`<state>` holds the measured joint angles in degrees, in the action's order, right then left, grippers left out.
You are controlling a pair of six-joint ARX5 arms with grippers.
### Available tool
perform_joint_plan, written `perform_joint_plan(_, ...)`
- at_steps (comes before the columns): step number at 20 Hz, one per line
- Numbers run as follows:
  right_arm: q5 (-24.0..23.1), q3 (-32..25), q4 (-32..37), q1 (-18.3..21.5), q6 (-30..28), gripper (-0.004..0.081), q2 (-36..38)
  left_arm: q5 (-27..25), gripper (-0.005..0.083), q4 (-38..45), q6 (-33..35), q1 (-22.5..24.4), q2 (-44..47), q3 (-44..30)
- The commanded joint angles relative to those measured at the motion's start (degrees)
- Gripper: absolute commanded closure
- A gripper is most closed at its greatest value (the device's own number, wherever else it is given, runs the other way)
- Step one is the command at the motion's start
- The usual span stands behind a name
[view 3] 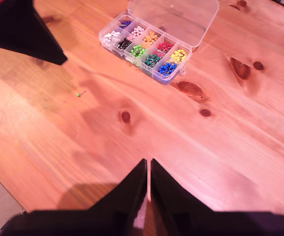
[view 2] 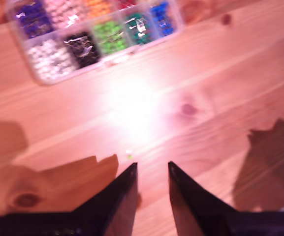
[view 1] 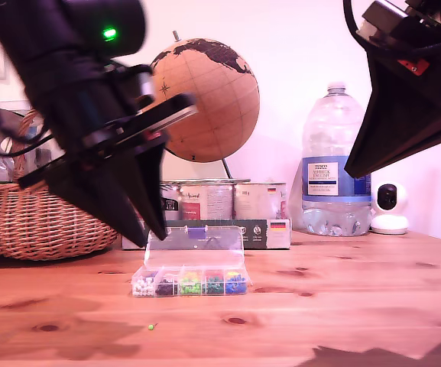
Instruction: Sort the loose pins on the table into their correct compartments
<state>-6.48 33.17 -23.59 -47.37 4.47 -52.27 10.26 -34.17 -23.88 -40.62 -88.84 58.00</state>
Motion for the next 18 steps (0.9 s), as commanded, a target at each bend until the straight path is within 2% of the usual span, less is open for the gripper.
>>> perform_joint_plan(1,-0.1,-0.6,0.5,-0.3,0.0,0.0782,0.1,-1.5,0.0591,-1.3,-1.2,-1.1,-2.9,0.3)
perform_joint_plan(4,-0.1,-0.6,0.6,-0.3,0.0,0.0782,0.1,-2.0,0.0553,-2.6,-3.7,-1.6,-5.9,0.6)
perform_joint_plan(18,0.0,-0.6,1.7,-0.3,0.0,0.0782,0.1,-3.3,0.0553,1.4,-3.7,-1.6,-13.9,0.9)
